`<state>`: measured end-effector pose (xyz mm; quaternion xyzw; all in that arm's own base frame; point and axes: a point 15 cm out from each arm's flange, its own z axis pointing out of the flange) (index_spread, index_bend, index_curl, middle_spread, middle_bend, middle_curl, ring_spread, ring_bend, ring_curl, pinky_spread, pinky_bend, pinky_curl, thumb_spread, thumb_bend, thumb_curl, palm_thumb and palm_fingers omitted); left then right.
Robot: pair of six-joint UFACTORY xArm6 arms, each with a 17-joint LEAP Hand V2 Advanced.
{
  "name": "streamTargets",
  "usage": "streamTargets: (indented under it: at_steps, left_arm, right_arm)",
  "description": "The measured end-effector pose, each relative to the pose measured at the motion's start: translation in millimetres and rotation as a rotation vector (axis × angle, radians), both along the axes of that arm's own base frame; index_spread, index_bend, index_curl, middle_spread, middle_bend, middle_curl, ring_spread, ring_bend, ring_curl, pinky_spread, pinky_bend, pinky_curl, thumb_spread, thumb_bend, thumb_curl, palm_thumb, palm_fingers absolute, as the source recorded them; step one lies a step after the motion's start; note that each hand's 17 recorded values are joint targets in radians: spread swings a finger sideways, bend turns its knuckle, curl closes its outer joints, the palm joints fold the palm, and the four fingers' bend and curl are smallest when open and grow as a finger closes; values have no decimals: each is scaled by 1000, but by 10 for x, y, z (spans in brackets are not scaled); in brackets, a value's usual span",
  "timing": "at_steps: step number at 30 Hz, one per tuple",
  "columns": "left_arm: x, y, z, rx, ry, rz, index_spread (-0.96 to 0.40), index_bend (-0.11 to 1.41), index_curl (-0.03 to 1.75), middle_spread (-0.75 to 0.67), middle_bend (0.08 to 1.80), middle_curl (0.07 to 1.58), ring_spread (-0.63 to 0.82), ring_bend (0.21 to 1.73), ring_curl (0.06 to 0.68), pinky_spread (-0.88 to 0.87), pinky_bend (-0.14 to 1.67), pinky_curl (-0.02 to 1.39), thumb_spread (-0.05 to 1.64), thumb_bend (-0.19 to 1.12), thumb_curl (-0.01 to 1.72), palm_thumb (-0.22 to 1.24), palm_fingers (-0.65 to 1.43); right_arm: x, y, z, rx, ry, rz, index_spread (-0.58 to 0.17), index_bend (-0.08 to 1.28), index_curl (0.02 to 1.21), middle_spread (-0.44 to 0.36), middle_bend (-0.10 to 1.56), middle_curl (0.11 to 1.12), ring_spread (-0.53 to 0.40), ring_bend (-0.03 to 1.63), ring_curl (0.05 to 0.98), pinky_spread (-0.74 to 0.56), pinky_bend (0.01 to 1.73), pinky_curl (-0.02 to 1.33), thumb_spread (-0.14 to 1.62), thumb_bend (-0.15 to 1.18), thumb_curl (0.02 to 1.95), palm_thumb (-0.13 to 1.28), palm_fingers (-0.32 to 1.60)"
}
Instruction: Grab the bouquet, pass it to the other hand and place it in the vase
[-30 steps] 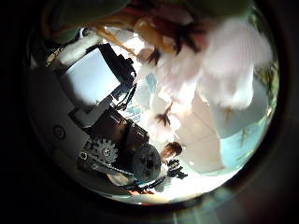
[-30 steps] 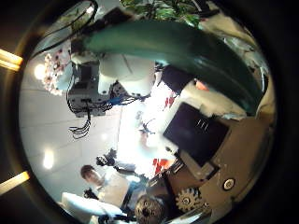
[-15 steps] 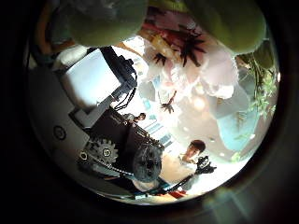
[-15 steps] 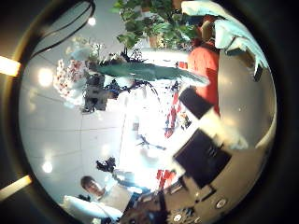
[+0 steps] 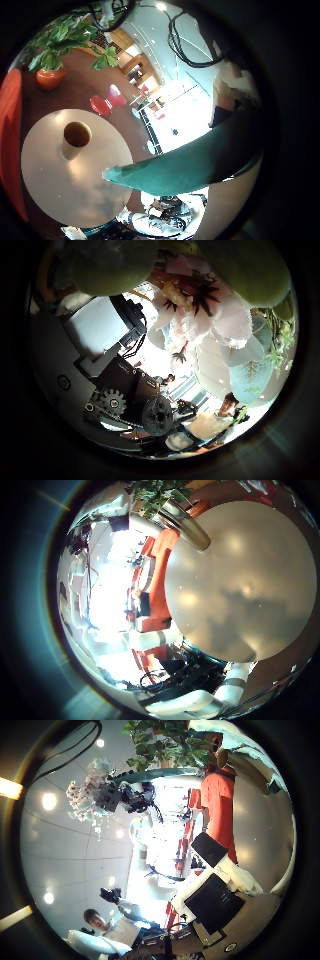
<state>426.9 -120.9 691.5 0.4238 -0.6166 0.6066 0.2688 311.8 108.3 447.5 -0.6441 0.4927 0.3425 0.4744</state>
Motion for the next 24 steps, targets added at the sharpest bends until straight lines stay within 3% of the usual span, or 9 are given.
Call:
streamTargets:
  at_steps: [6,14,24]
  left_arm:
    - [350,-84,-214,43,11,41,-734,510,1383,-579,1062,1107,-399,1553,556,-575,1244,923,1113,87,870,1069,1025]
    - [599,-113,-368,64,-1,73,-734,486,1410,-584,1047,1113,-400,1545,552,-588,1214,952,1119,73,893,1072,1036]
    - [903,-190,-547,70,-18,96,-731,455,1438,-592,1025,1122,-402,1531,550,-606,1176,987,1136,59,915,1078,1053]
  right_arm:
    - [52,38,113,23,-6,-11,-354,282,503,-79,550,446,-99,942,367,123,852,518,1012,-22,654,814,152]
    - [260,80,185,42,-16,-65,-324,182,428,2,406,382,84,766,291,326,791,448,993,-24,629,811,15]
    - [537,-75,91,15,-23,-186,-298,169,370,73,308,348,173,643,244,395,715,376,985,-24,607,799,3]
